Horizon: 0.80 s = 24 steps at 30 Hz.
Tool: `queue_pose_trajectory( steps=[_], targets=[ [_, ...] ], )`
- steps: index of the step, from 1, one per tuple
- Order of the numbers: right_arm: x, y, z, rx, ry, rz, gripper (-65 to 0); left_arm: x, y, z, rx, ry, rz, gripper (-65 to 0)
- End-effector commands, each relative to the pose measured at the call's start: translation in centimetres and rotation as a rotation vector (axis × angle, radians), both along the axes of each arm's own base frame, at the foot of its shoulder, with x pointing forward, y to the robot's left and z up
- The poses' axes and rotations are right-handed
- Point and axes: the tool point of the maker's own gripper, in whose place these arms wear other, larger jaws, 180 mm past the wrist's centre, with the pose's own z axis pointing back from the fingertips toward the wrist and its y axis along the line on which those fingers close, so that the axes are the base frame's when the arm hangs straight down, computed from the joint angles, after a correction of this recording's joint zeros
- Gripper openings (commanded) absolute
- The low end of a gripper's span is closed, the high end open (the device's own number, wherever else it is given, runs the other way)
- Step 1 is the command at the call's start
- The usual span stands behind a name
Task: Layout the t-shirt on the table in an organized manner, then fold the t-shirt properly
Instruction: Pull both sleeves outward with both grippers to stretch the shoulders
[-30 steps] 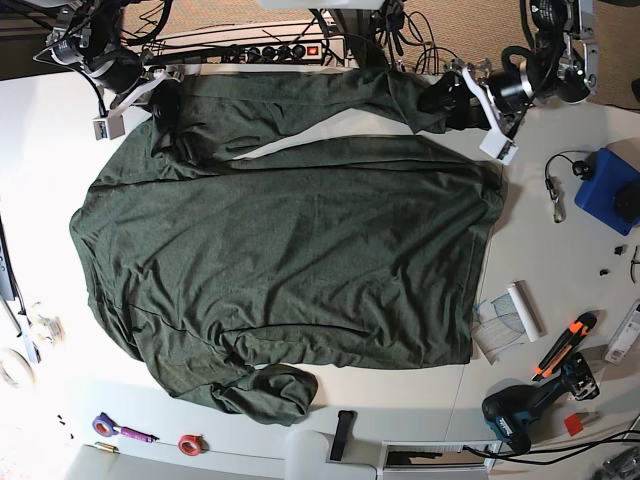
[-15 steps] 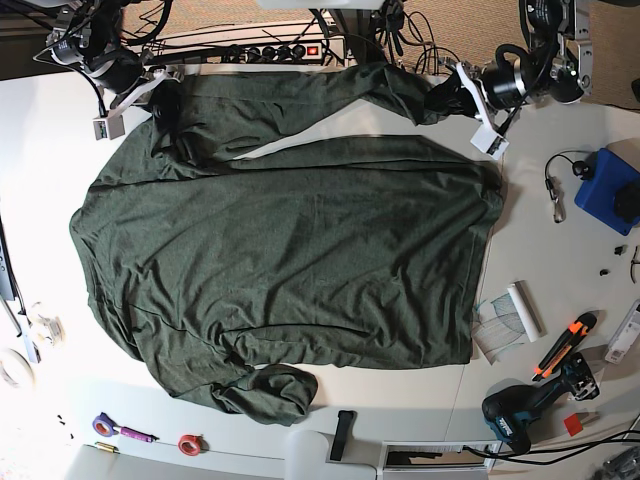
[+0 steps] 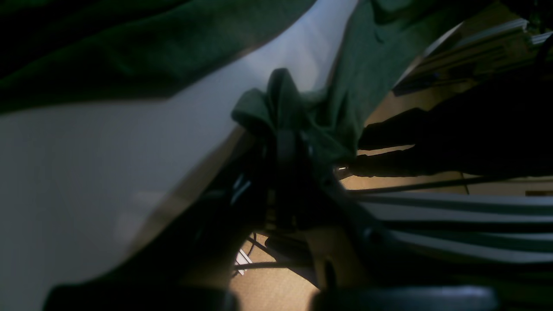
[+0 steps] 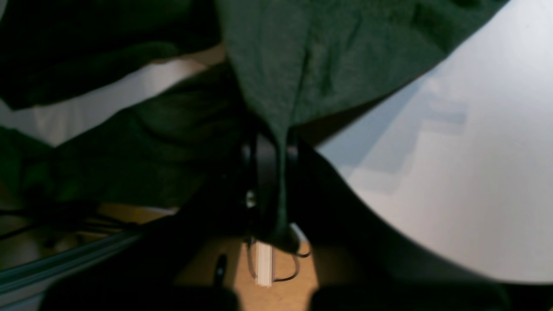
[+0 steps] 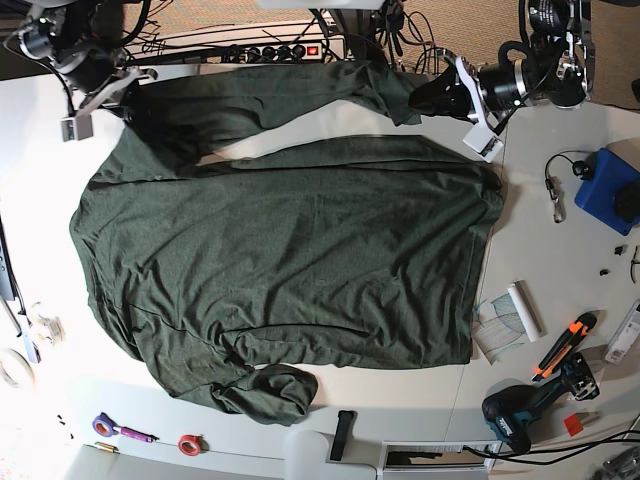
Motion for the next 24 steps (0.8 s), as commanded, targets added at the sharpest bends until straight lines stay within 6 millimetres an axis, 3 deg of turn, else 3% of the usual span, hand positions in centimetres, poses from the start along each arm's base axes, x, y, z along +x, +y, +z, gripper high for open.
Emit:
queue_pose_trajectory(
  steps=[1, 8, 16, 24],
  targets=[
    [0.1, 0.0, 1.0, -0.001, -0.030, 0.011, -65.0, 0.2, -0.3, 1.3, -0.042, -0.033, -0.011, -65.0],
    [-1.0, 0.3, 0.7, 0.019, 0.008, 0.021, -65.0, -0.4, -1.0, 2.4, -0.123, -0.004, -0.035, -65.0],
    [-3.4, 0.2, -0.3, 0.016, 0.083, 0.020, -65.0, -0.9, 0.5, 4.2, -0.201, 0.014, 0.003, -65.0],
    [-3.7, 0.2, -0.5, 0.014, 0.106, 0.025, -65.0, -2.3, 1.4, 4.3, -0.175, 0.042, -0.020, -65.0]
  ],
)
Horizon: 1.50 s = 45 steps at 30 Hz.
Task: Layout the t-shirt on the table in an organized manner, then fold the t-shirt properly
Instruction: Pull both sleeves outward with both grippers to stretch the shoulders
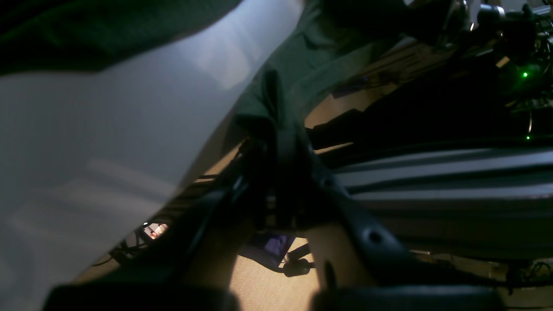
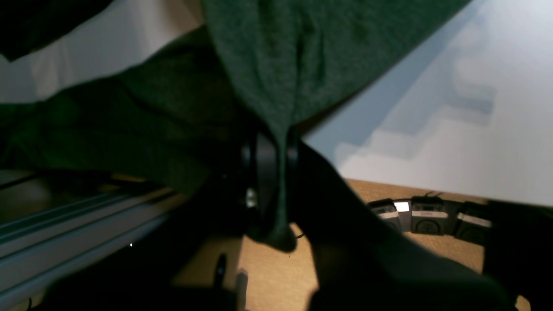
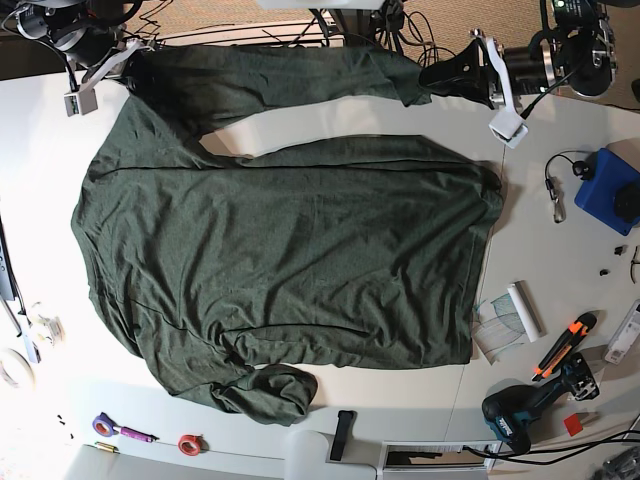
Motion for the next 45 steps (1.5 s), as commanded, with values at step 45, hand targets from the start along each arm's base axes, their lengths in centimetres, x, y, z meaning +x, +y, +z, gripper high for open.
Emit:
queue_pose_trajectory(
  steps=[45],
  targets=[
    [-4.2, -4.0, 5.2, -0.311, 0.057, -0.003, -65.0, 1.8, 6.5, 1.5, 0.110, -0.078, 0.176, -65.0]
  ],
)
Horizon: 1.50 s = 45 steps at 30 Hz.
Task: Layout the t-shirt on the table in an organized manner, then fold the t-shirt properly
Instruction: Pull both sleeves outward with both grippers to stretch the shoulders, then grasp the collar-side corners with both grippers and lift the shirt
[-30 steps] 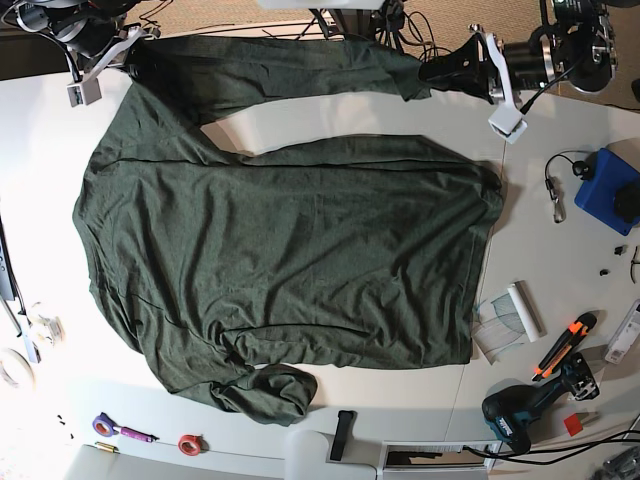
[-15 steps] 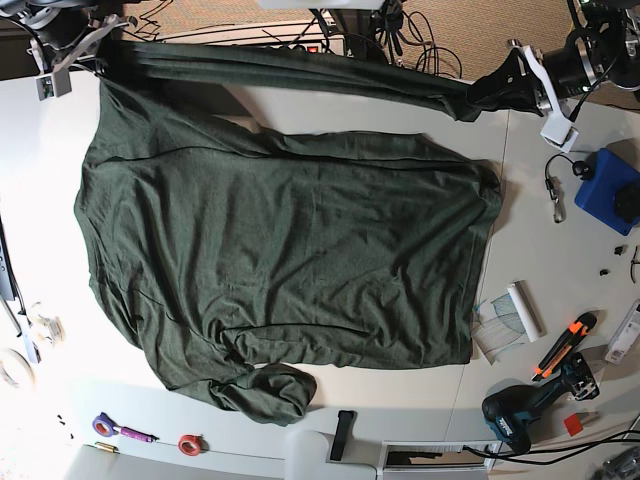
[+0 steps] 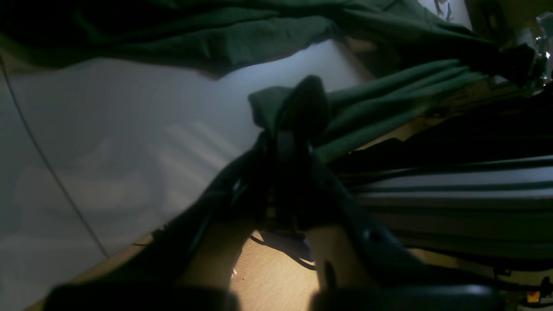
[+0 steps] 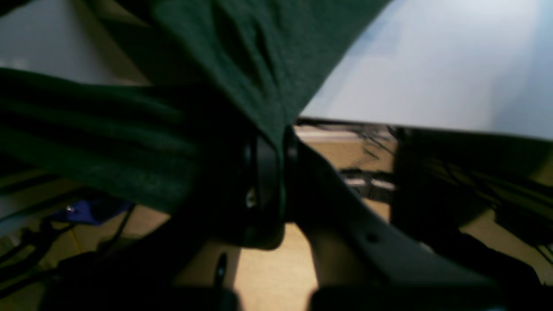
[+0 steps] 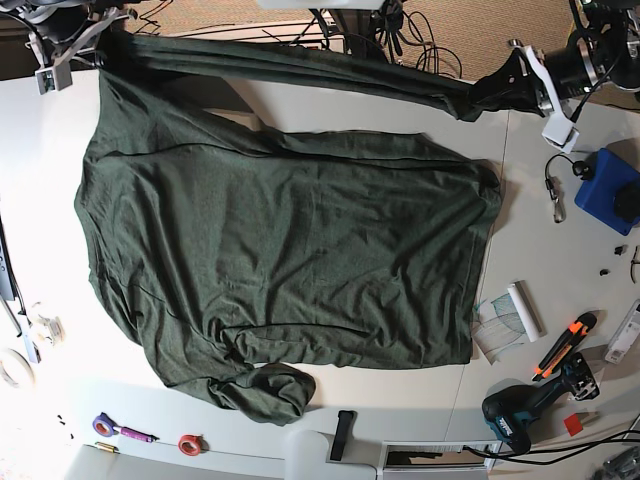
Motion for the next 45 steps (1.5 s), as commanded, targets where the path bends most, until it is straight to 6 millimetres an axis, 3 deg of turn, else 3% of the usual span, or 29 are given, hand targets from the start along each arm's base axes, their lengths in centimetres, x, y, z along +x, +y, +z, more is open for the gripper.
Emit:
queue_pose_trajectory(
  steps=[1, 12, 20, 27, 32, 35, 41, 45],
  targets=[
    [-0.3, -0.9, 0.4, -0.047, 0.013, -0.008, -65.0, 0.3, 0.2, 0.8, 0.002, -0.031, -0.005, -65.0],
    [-0.6, -1.4, 0.3, -0.071, 0.032, -0.027, -65.0, 0.4, 0.2, 0.9, 0.002, -0.034, -0.005, -65.0],
    [1.5, -0.4, 1.1, -0.016, -0.071, -0.011, -65.0, 1.6, 0.2, 1.4, 0.002, -0.072, -0.005, -65.0],
    [5.5, -0.5, 2.7, -0.020, -0.213, -0.013, -65.0, 3.8, 0.1, 2.7, -0.010, -0.147, 0.003, -65.0],
    [8.6, -0.7, 3.9, -0.059, -0.317, -0.012, -65.0, 7.0, 0.0, 5.6, -0.073, -0.287, 0.063, -65.0],
    [10.7, 0.3, 4.0, -0.063, -0.357, 0.016, -65.0, 8.9, 0.3, 6.1, -0.036, -0.345, 0.091, -65.0],
    [14.9, 2.9, 2.2, -0.082, -0.364, 0.075, -65.0, 11.2, -1.0, 6.0, 0.034, -0.404, 0.067, -65.0],
    [16.8, 2.9, -0.2, -0.122, -0.329, 0.072, -65.0, 12.1, -1.4, 5.3, 0.101, -0.430, 0.061, -65.0]
  ],
)
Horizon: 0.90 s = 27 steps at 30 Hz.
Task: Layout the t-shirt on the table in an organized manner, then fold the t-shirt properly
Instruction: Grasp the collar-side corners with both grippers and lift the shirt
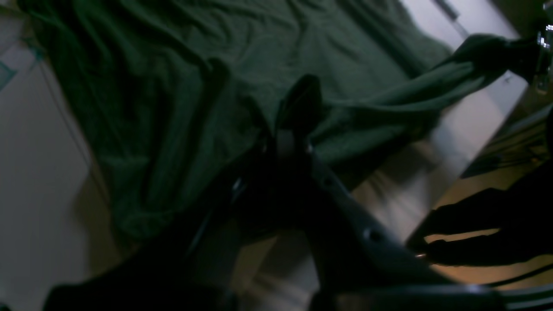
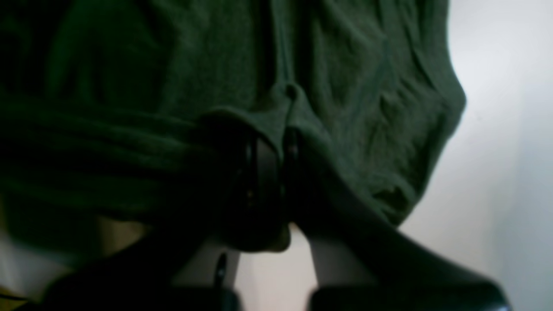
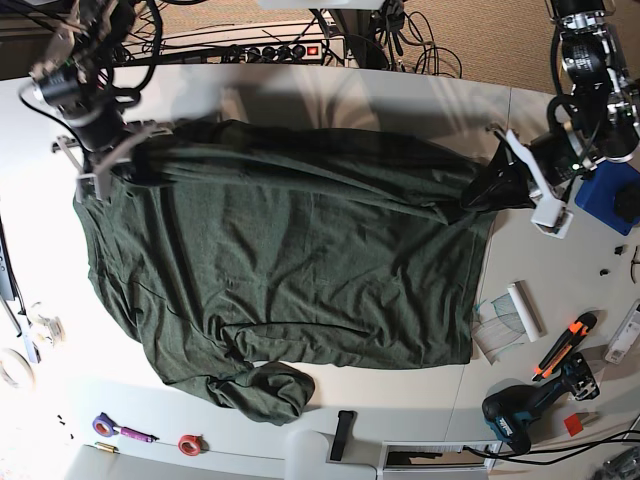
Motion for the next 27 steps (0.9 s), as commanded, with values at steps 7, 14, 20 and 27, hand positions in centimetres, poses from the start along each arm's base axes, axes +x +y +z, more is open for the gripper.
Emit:
queue_pose_trajectory(
  steps=[7, 14, 20, 27],
  targets=[
    [3.3, -0.2, -2.6, 0.070, 0.002, -0.017, -65.0, 0.8, 1.1, 0.0, 0.064, -0.035, 0.029, -65.0],
    [4.1, -0.6, -6.2, 0.154, 0.084, -0.058, -65.0, 0.7, 1.8, -1.5, 0.069, 0.012, 0.047, -65.0],
    [4.0, -0.7, -6.3, 0.157, 0.087, -0.061, -65.0, 0.7, 2.7, -2.7, 0.160, 0.034, 0.061, -65.0],
    [3.9, -0.7, -6.5, 0.156, 0.101, -0.061, -65.0, 0.7, 2.7, -2.8, 0.162, 0.036, 0.060, -65.0]
  ],
)
